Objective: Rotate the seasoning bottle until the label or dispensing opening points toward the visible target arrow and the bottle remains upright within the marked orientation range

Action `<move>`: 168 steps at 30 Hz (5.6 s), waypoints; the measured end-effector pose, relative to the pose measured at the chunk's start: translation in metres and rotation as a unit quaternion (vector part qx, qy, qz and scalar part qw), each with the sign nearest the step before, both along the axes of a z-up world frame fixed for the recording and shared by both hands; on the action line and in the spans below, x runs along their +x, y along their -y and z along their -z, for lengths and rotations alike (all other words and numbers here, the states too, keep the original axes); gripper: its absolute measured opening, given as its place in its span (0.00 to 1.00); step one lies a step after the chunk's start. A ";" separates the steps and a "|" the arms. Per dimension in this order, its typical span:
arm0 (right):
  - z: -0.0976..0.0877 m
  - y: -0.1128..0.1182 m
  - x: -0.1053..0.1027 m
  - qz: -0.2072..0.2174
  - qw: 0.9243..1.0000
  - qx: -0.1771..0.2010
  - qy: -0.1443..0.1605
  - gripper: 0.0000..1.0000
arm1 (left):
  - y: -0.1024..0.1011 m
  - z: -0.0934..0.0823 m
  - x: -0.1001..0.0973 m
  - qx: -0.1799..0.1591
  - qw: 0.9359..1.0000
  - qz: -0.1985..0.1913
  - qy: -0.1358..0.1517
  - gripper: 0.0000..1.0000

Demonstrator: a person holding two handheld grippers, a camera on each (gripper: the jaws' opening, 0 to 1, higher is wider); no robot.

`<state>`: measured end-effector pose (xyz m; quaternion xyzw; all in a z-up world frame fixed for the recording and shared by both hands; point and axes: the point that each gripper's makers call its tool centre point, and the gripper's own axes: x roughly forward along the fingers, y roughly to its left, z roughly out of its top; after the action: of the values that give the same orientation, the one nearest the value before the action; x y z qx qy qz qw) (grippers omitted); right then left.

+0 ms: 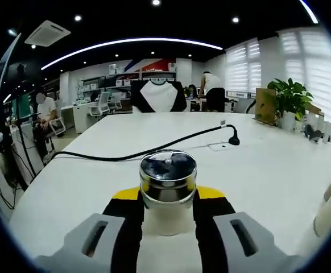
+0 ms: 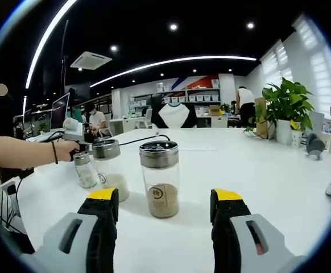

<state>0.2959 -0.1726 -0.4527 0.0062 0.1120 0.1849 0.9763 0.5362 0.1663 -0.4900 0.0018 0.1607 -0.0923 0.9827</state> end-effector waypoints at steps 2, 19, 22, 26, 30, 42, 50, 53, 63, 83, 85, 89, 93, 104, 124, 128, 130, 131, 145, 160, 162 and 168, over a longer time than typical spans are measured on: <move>0.000 0.000 0.000 0.000 1.000 0.001 0.000 0.66 | 0.000 0.000 0.000 0.004 1.000 0.001 0.002 0.35; 0.001 0.002 0.000 0.002 1.000 0.001 -0.002 0.66 | 0.002 -0.002 -0.014 0.010 1.000 -0.004 0.012 0.35; 0.001 0.002 0.001 0.002 1.000 0.001 -0.001 0.66 | 0.004 -0.002 -0.019 0.014 1.000 -0.002 0.012 0.35; 0.001 0.002 0.001 0.001 1.000 0.000 -0.001 0.66 | 0.005 -0.003 -0.027 0.018 1.000 0.000 0.014 0.35; 0.001 0.002 0.000 0.001 1.000 0.001 -0.002 0.66 | 0.006 -0.003 -0.035 0.015 1.000 0.001 0.013 0.35; 0.002 0.001 0.001 -0.001 1.000 0.000 -0.002 0.66 | 0.005 -0.005 -0.054 0.031 0.999 0.010 0.024 0.35; 0.002 -0.001 0.001 -0.002 1.000 0.001 -0.002 0.66 | 0.006 -0.001 -0.067 0.017 1.000 0.016 0.021 0.35; 0.002 -0.001 0.002 -0.002 1.000 0.001 -0.002 0.66 | 0.007 0.000 -0.074 0.016 0.999 0.018 0.021 0.35; 0.000 -0.003 0.001 -0.003 1.000 0.000 0.000 0.66 | 0.005 0.003 -0.092 0.003 1.000 0.020 0.021 0.35; -0.001 -0.005 0.000 -0.005 1.000 0.001 0.000 0.66 | 0.004 0.001 -0.142 -0.008 1.000 0.022 0.019 0.35; 0.000 -0.005 -0.001 -0.006 1.000 0.001 0.000 0.66 | 0.005 0.001 -0.149 -0.012 1.000 0.022 0.018 0.35; 0.000 -0.004 0.000 -0.004 1.000 0.002 -0.002 0.66 | 0.006 0.001 -0.158 -0.009 1.000 0.023 0.016 0.35; 0.000 -0.004 -0.001 -0.004 1.000 0.002 -0.002 0.66 | 0.006 0.001 -0.165 -0.017 0.999 0.021 0.018 0.35; 0.000 -0.005 -0.001 -0.005 1.000 0.003 -0.002 0.66 | 0.009 0.002 -0.172 -0.003 1.000 0.016 0.024 0.35; 0.002 -0.002 -0.002 -0.002 1.000 0.004 -0.004 0.66 | 0.011 0.001 -0.173 -0.007 0.999 0.023 0.030 0.35; 0.002 -0.003 -0.001 -0.003 1.000 0.003 -0.004 0.66 | 0.011 0.000 -0.173 -0.008 0.999 0.023 0.031 0.35; 0.001 -0.003 -0.001 -0.003 1.000 0.003 -0.004 0.66 | 0.011 0.001 -0.173 -0.007 0.999 0.023 0.031 0.35; 0.001 -0.003 -0.001 -0.003 1.000 0.003 -0.004 0.66 | 0.011 0.001 -0.173 -0.007 0.999 0.023 0.030 0.35; 0.001 -0.003 0.001 -0.004 1.000 0.002 -0.004 0.66 | 0.013 0.000 -0.173 -0.009 0.998 0.054 0.032 0.35; 0.000 -0.001 0.001 -0.001 1.000 0.001 -0.001 0.66 | 0.017 0.001 -0.174 -0.010 0.989 0.146 0.036 0.35; 0.000 -0.002 0.000 -0.002 1.000 0.000 -0.001 0.66 | 0.017 0.001 -0.173 -0.009 0.987 0.156 0.038 0.35; -0.001 -0.003 0.000 -0.004 1.000 0.000 -0.001 0.66 | 0.017 0.001 -0.171 -0.006 0.983 0.179 0.037 0.35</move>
<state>0.2958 -0.1693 -0.4520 0.0058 0.1129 0.1888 0.9755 0.3654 0.1488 -0.4911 0.0282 0.1209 -0.2673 0.9556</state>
